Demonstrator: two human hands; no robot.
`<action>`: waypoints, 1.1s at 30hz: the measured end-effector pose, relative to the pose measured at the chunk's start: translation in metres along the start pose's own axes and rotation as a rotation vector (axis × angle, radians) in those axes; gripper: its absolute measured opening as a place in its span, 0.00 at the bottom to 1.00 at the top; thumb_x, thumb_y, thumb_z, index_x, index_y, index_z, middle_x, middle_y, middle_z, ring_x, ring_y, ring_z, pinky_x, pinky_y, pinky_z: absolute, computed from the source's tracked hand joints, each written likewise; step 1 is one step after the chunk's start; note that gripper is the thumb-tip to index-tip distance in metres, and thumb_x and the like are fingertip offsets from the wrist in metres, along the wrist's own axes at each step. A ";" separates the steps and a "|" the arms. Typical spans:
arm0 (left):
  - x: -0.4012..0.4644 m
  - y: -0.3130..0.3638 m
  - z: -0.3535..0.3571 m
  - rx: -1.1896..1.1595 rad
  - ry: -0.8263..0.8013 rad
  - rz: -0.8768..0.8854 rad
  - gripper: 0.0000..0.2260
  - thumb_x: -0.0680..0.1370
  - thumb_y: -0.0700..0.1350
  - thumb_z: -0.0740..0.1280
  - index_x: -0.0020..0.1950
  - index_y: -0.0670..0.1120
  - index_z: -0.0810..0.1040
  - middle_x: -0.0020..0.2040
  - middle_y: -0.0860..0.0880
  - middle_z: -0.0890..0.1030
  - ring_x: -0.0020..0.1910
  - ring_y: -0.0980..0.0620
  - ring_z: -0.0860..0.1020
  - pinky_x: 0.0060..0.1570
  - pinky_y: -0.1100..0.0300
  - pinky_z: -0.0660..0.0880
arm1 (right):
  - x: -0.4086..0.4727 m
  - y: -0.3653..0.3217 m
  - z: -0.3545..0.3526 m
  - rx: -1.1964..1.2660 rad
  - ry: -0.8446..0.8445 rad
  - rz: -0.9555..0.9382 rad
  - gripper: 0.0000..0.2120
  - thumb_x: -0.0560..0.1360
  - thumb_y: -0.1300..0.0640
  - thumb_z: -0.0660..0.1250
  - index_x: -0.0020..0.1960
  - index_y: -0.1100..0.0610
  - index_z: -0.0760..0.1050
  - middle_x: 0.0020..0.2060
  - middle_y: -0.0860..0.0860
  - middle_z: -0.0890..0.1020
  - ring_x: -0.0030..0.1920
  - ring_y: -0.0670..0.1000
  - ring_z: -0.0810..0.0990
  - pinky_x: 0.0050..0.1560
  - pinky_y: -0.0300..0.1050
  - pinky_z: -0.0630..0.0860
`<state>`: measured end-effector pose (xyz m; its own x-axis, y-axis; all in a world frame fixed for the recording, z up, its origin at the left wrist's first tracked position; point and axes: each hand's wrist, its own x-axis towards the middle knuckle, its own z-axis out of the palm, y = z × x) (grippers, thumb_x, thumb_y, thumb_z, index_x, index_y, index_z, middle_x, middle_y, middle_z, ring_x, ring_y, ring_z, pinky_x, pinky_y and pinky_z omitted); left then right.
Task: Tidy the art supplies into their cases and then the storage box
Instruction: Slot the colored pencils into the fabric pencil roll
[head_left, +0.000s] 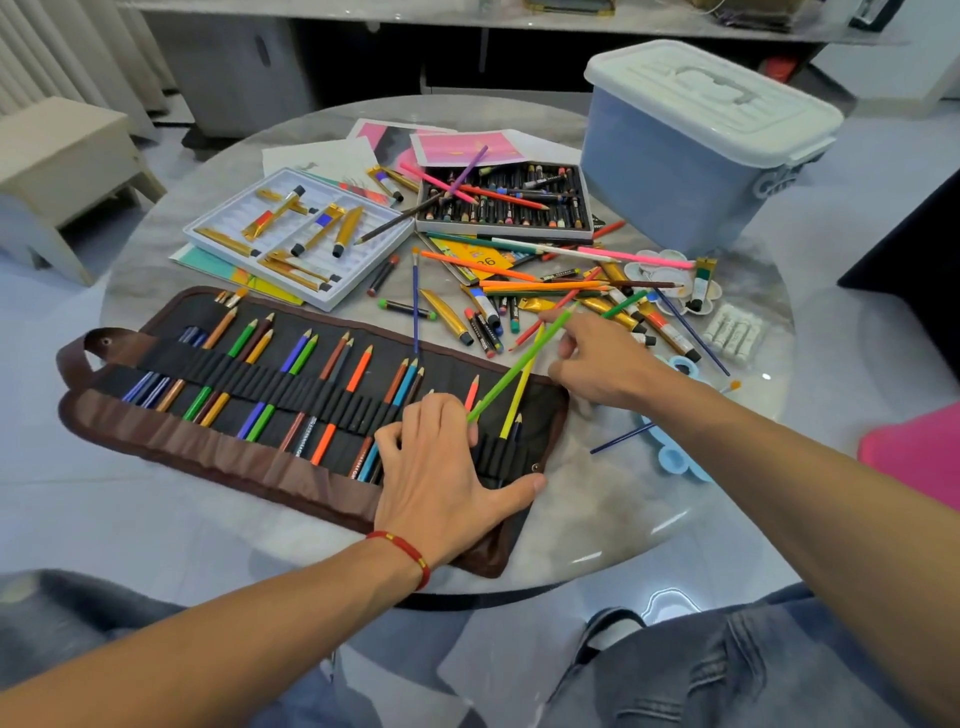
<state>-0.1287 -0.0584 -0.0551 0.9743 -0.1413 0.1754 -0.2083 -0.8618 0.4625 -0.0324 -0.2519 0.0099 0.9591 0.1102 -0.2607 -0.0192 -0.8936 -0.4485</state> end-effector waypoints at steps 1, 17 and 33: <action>0.000 0.000 0.000 -0.005 0.000 -0.002 0.29 0.65 0.75 0.65 0.44 0.51 0.62 0.47 0.54 0.65 0.48 0.51 0.65 0.50 0.53 0.62 | -0.001 -0.001 0.000 0.004 -0.004 -0.002 0.24 0.74 0.62 0.66 0.69 0.57 0.72 0.45 0.59 0.80 0.43 0.55 0.76 0.37 0.48 0.72; 0.002 -0.001 0.002 -0.259 0.052 -0.087 0.14 0.80 0.57 0.49 0.43 0.49 0.65 0.42 0.52 0.66 0.46 0.52 0.66 0.48 0.54 0.59 | -0.022 0.004 0.043 -0.147 0.069 -0.046 0.25 0.76 0.42 0.66 0.71 0.50 0.73 0.58 0.56 0.75 0.65 0.59 0.69 0.65 0.59 0.70; 0.005 -0.008 -0.001 -0.362 0.010 -0.109 0.07 0.74 0.47 0.55 0.44 0.44 0.68 0.43 0.47 0.71 0.48 0.49 0.69 0.50 0.51 0.60 | -0.005 -0.011 0.054 -0.056 0.172 0.169 0.27 0.68 0.38 0.74 0.59 0.53 0.74 0.62 0.53 0.74 0.66 0.58 0.68 0.62 0.58 0.64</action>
<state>-0.1223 -0.0512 -0.0570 0.9919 -0.0520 0.1161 -0.1222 -0.6430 0.7561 -0.0522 -0.2191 -0.0304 0.9776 -0.1148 -0.1764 -0.1729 -0.9161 -0.3618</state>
